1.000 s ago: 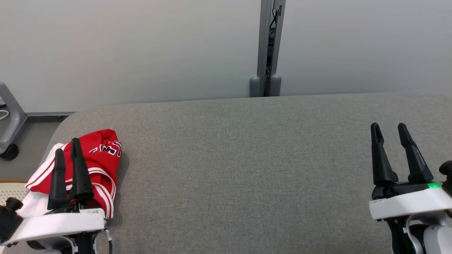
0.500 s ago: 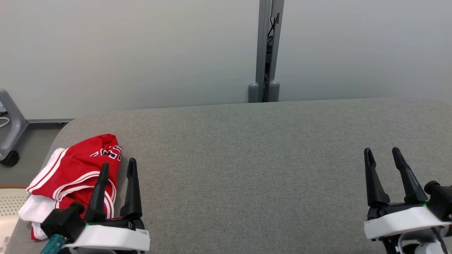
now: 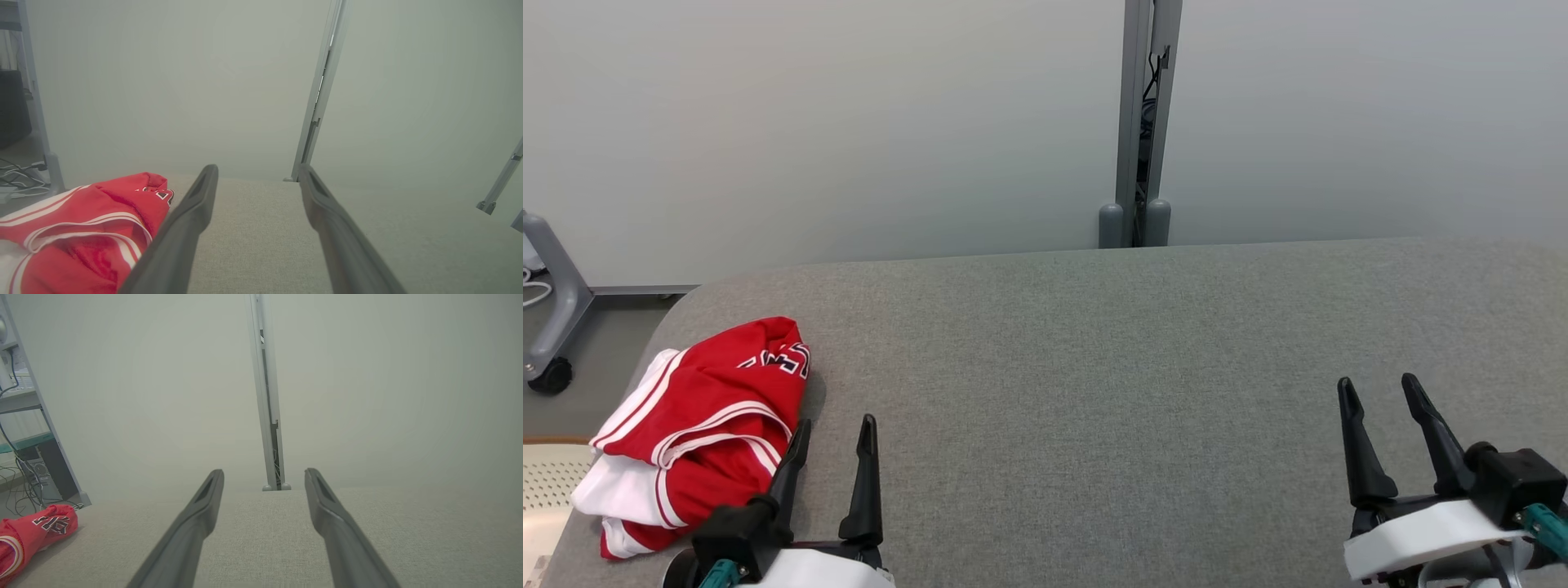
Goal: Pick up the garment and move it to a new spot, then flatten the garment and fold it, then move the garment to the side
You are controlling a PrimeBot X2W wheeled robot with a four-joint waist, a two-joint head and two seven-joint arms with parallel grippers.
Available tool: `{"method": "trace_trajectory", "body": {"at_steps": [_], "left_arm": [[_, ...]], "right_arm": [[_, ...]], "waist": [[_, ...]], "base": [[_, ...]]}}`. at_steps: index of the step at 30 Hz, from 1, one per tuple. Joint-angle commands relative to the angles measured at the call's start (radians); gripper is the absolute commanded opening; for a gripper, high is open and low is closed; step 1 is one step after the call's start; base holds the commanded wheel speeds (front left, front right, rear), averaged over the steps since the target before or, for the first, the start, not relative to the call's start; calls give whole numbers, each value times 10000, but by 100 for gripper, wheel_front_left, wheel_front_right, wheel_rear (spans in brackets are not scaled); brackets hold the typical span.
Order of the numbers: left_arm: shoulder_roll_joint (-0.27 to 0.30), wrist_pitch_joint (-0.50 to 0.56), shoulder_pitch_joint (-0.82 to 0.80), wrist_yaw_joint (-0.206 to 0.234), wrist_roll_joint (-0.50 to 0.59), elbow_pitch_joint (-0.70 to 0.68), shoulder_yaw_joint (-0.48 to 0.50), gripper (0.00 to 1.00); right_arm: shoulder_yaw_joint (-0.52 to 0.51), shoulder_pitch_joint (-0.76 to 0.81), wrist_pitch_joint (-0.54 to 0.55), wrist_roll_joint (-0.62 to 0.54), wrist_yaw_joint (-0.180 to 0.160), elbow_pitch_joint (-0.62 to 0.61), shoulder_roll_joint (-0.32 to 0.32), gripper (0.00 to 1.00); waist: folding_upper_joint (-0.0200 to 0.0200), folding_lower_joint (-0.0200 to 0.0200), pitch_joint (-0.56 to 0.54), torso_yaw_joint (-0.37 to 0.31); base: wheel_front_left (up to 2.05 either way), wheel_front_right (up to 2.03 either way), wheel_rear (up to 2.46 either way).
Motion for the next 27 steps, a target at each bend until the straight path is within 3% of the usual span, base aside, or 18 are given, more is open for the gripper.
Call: {"method": "trace_trajectory", "body": {"at_steps": [1,7,27], "left_arm": [[47,-84,-37,85,233,37,-12,100],[51,-168,60,167,618,360,-90,100],[61,-450,165,13,1320,1223,-309,100]], "right_arm": [[30,91,-105,-248,3,93,-93,100],[165,42,-263,-475,3,849,-100,100],[643,45,-683,-548,4,1467,-126,100]], "waist": [[-1,0,-14,6],[-1,0,-97,37],[-1,0,-341,60]], "base": [[0,0,0],[0,0,0],[0,0,0]]}}
